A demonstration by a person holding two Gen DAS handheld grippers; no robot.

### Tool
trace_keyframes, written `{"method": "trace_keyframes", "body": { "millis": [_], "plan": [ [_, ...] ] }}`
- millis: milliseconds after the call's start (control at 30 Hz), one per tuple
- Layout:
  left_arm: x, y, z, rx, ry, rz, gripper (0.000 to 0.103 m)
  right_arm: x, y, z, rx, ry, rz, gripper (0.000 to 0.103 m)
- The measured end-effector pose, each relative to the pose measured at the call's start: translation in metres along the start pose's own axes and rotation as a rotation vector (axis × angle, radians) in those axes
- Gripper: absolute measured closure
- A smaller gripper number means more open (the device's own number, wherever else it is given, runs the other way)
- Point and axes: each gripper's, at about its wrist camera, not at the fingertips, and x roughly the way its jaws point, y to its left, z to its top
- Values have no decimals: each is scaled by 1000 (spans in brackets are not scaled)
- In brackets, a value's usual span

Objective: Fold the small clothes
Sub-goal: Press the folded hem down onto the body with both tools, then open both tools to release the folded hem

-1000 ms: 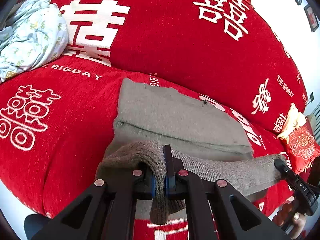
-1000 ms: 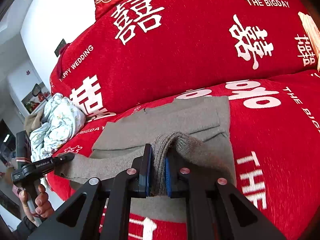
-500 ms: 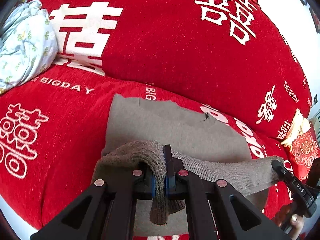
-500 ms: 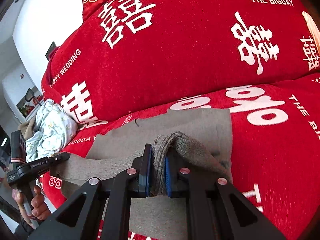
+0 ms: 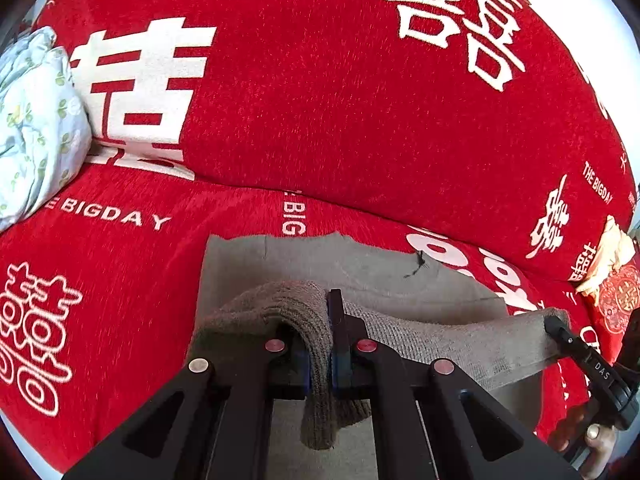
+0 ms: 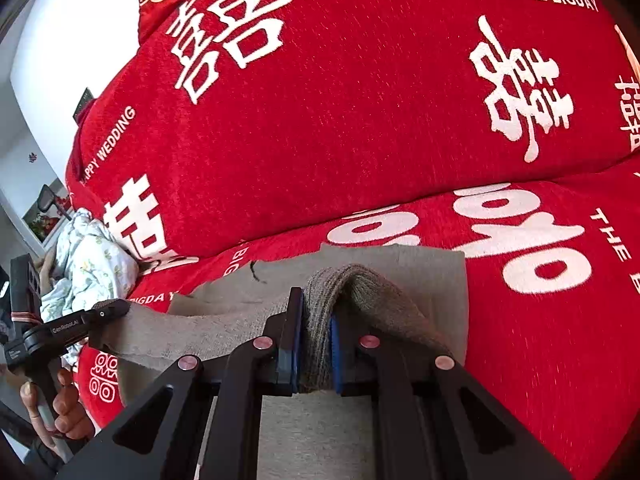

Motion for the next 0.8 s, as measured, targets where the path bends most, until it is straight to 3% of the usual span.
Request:
{"method": "trace_keyframes", "body": {
  "millis": [633, 700, 733, 767, 800],
  "plan": [
    [97, 10, 17, -14, 139, 25, 96, 88, -37, 14, 77, 148, -84, 90],
    [106, 17, 18, -36, 164, 17, 88, 94, -43, 13, 104, 164, -78, 87],
    [110, 20, 18, -52, 177, 4, 75, 95, -46, 13, 119, 162, -74, 82],
    [113, 24, 18, -73, 184, -9, 49, 97, -49, 14, 138, 155, -73, 75],
    [114, 28, 18, -98, 175, -15, 35, 96, -51, 14, 148, 141, -81, 51]
  ]
}}
